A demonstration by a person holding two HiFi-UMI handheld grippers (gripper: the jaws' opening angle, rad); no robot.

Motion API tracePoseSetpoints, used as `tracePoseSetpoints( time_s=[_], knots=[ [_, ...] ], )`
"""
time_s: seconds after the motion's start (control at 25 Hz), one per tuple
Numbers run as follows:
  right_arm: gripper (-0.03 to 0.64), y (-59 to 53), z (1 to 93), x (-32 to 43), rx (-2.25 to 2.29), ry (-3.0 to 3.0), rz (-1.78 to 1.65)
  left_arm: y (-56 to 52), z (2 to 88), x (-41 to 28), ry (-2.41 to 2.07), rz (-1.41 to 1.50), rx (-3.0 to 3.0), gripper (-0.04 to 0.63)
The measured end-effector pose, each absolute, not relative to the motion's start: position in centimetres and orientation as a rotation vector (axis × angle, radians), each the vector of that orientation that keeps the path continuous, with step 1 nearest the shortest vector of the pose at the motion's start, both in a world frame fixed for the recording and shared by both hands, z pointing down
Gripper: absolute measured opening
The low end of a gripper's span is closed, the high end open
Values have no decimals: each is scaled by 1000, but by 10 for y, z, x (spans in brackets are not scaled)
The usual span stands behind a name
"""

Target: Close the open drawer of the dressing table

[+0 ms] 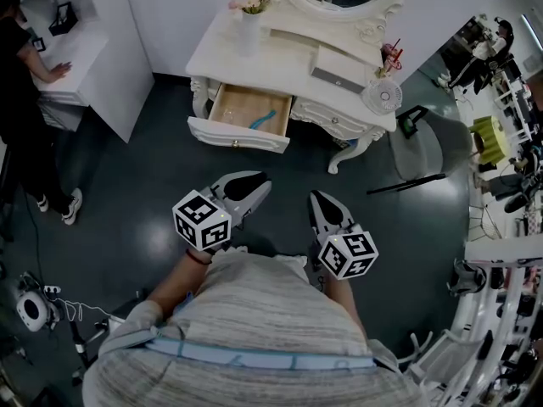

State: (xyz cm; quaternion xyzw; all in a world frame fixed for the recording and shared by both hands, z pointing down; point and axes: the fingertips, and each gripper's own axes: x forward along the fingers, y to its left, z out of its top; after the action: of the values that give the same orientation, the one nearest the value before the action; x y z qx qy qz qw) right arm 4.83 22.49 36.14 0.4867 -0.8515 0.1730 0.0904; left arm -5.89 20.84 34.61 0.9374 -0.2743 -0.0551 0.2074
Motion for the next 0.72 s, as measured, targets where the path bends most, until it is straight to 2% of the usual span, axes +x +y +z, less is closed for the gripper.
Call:
tracePoseSetpoints(
  time_s=[0.72],
  knots=[
    [11,219,365,42,1419,-2575,590,201,356,-66,-790,-149,2569,69]
  ],
)
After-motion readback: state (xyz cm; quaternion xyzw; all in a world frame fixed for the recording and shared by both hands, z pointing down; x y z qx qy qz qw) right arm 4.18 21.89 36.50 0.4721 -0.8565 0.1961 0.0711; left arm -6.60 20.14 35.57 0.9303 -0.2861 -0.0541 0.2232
